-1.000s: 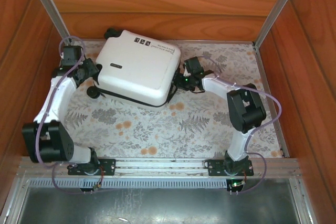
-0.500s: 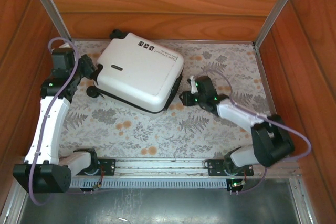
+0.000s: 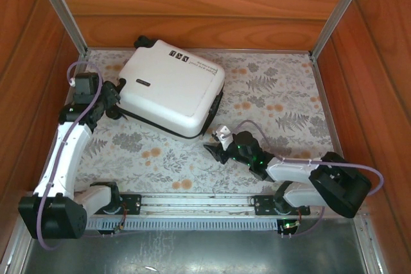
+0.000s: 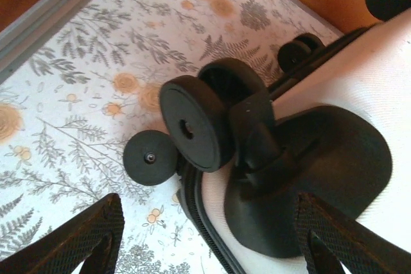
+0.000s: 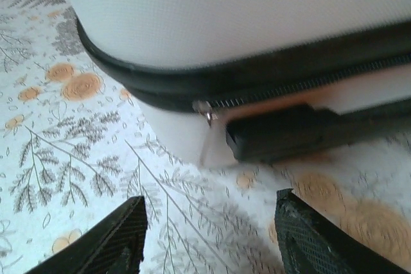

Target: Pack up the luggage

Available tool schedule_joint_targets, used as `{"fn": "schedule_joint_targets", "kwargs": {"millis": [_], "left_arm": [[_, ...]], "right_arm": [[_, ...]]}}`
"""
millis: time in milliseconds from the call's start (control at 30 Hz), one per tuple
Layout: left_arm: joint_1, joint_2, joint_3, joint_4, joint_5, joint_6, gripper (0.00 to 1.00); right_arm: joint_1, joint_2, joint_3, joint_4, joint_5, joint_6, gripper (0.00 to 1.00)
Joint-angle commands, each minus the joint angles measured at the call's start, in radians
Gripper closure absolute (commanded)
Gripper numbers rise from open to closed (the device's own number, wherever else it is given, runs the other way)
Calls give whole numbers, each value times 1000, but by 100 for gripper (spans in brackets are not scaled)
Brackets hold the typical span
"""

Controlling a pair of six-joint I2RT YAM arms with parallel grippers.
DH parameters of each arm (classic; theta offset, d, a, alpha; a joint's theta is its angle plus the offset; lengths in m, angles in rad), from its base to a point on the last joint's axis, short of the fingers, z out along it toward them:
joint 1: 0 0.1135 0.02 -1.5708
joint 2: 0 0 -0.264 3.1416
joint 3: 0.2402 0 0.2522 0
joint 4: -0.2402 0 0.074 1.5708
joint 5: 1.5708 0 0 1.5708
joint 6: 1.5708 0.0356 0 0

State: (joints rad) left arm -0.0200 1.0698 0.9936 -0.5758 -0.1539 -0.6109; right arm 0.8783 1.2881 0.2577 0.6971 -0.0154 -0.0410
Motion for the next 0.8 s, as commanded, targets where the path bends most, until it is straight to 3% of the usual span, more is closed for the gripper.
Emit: {"fn": "schedule_joint_targets", "kwargs": {"millis": [0, 467, 633, 767], "left_arm": [[2, -25, -9, -10, -65, -65, 26], [12, -21, 7, -10, -30, -67, 25], [13, -20, -2, -10, -27, -81, 25], [12, -14, -10, -10, -23, -87, 25]], "right_arm": [[24, 59, 31, 170, 46, -48, 43], [62, 215, 88, 252, 99, -54, 55], [62, 217, 98, 233, 123, -66, 63], [62, 215, 106, 218, 136, -74, 78]]}}
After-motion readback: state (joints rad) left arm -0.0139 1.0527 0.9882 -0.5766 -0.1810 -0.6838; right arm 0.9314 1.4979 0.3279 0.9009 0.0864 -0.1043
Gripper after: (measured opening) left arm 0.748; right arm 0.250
